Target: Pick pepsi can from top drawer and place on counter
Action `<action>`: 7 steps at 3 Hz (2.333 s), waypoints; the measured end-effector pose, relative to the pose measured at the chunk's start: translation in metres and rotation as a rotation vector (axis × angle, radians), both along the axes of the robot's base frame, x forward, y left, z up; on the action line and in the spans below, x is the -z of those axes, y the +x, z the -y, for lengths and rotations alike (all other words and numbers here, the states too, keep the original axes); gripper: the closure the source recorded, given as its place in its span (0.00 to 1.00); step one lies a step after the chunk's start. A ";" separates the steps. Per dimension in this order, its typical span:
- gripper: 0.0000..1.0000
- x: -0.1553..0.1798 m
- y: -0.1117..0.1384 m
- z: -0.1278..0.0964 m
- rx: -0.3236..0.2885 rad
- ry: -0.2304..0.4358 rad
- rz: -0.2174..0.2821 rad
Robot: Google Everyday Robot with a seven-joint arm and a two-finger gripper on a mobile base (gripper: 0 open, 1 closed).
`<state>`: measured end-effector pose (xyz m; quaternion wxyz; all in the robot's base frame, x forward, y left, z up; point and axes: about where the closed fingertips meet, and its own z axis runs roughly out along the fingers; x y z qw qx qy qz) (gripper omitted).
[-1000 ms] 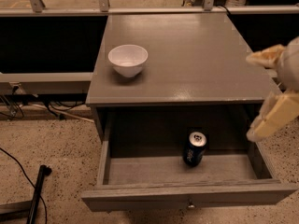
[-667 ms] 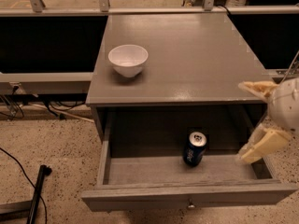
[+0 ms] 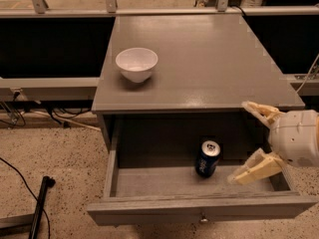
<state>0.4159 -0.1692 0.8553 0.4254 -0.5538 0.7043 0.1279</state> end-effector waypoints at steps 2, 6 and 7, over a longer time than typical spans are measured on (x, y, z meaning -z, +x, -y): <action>0.00 0.031 0.000 0.000 0.031 0.041 -0.030; 0.00 0.145 0.051 0.004 0.205 0.189 -0.020; 0.00 0.157 0.067 0.000 0.177 0.231 -0.003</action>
Offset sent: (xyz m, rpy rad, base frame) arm 0.0013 -0.0062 -0.0833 0.1115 0.0799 -0.0920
